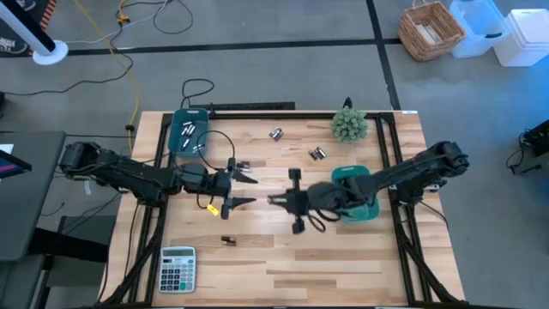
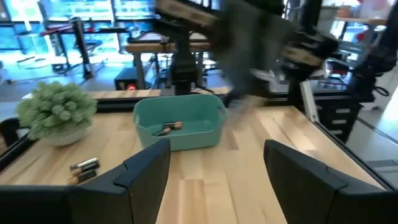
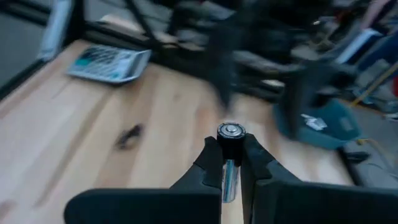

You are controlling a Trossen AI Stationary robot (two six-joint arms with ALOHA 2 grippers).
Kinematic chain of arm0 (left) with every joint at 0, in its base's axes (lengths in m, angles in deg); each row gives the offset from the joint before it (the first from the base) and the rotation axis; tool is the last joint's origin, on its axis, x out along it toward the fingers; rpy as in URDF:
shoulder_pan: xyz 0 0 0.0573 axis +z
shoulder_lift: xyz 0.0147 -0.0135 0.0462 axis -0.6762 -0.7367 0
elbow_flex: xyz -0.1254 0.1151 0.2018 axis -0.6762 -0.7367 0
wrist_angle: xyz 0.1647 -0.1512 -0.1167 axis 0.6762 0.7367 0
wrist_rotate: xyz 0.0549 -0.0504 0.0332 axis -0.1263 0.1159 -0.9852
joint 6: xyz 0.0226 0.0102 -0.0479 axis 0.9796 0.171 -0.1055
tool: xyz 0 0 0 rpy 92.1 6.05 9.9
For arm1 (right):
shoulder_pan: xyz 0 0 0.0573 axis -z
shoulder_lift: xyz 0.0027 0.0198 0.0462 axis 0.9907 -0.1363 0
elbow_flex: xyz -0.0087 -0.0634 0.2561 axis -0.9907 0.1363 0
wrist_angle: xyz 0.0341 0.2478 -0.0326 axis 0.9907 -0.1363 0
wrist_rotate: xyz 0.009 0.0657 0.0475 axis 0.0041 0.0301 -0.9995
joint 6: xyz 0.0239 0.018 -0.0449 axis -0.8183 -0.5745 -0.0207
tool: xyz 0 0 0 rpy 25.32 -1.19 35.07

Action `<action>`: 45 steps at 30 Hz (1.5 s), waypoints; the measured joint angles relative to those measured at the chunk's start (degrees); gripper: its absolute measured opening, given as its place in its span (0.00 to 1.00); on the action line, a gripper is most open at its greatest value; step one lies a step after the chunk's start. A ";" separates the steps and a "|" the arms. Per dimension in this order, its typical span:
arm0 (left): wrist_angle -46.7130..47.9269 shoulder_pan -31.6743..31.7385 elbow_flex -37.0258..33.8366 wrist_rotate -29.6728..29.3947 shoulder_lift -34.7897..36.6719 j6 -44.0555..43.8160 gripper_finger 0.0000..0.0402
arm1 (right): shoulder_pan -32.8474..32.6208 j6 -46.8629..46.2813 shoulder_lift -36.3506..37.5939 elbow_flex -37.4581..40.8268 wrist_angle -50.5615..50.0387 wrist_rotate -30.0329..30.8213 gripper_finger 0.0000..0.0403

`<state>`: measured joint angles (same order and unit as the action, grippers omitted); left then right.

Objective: Sort batteries
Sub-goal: Put the black-silver battery into the blue bin

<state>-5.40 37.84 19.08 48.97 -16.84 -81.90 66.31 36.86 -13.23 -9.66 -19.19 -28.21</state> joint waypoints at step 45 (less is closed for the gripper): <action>-17.57 0.29 0.00 -8.45 -9.49 5.65 0.13 | 7.80 1.69 -3.91 0.00 14.42 -3.98 0.05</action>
<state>-22.97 38.12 19.08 40.52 -26.33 -76.25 74.11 38.55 -17.14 -9.66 -4.77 -32.19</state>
